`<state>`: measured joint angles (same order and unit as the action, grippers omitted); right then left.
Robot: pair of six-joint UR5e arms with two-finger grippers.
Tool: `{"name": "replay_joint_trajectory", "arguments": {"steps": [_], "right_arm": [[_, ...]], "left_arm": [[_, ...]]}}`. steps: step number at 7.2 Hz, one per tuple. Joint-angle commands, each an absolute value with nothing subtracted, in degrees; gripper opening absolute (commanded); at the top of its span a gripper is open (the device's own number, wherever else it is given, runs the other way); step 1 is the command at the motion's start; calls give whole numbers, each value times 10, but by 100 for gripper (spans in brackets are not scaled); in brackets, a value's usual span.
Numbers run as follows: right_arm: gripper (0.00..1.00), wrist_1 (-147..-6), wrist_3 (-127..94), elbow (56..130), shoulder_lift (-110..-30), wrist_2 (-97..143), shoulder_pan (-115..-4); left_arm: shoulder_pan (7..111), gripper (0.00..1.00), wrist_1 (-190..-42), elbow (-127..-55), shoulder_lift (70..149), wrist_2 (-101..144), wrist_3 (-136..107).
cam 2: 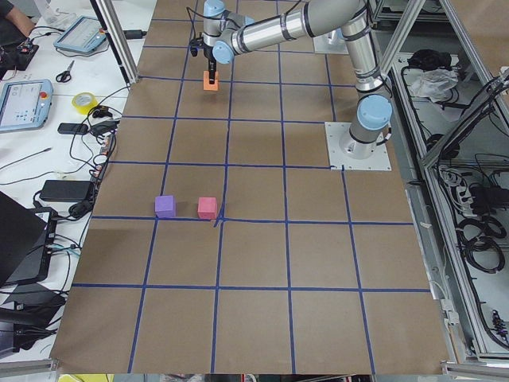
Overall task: Arrange blocks in a line
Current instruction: 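Carry the orange cube with the left gripper toward the purple cube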
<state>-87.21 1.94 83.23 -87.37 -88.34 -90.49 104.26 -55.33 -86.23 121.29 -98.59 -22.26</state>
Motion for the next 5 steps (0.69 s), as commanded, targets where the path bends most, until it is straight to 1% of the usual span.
{"name": "replay_joint_trajectory", "arguments": {"steps": [1,3,5], "right_arm": [[100,-873,19,832,-875,-884,-904],[100,-873,18,832,-875,-884,-905],[100,-875,18,832,-875,-882,-905]], "left_arm": [[924,0,-582,-860,1170,-995,-233],[832,0,-584,-869,1145,-1001,-93],[717,0,-596,-865,1148,-950,13]]}}
